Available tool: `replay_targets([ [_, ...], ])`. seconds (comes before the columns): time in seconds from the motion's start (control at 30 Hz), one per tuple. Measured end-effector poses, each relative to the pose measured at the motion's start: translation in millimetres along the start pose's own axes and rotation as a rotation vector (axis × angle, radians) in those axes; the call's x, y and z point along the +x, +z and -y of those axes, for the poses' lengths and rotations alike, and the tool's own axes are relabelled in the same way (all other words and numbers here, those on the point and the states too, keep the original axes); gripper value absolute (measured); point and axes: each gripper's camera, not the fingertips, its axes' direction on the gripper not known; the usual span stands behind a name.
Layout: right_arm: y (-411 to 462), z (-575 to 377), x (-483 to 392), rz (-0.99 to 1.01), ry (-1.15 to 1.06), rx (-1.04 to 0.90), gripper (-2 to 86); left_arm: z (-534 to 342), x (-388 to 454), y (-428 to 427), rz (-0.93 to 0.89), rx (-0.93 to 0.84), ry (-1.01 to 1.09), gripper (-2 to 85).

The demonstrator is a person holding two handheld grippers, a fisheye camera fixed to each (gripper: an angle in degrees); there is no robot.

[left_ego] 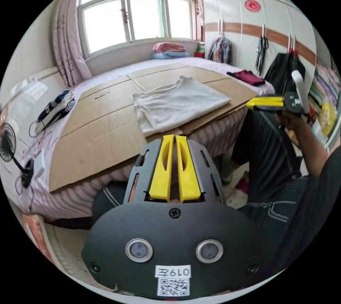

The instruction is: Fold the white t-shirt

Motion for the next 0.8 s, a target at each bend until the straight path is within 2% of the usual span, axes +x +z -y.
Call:
replay_targets([
  [0.07,6,12,3,0.076,0.14,-0.032,-0.4,7,24,6,0.086,-0.001,-0.072,0.9],
  [0.13,10,18,11,0.176,0.268,-0.052,-0.7,17,43,17,0.204,-0.088,-0.117,0.9],
  [0.2,11,18,11,0.243,0.314,-0.053,-0.9,20,52,21,0.156,-0.117,-0.109,0.8],
  [0.33,6,-8,-3,0.173,0.322,0.007,-0.9,9,40,10,0.06,-0.098,-0.184,0.9],
  [0.53,17,-23,0,0.059,0.384,-0.05,-0.7,-2,42,10,0.106,-0.187,-0.194,1.1],
  [0.8,-10,-23,-5,0.037,0.313,0.077,-1.0,15,55,-9,0.146,-0.144,-0.135,1.1],
])
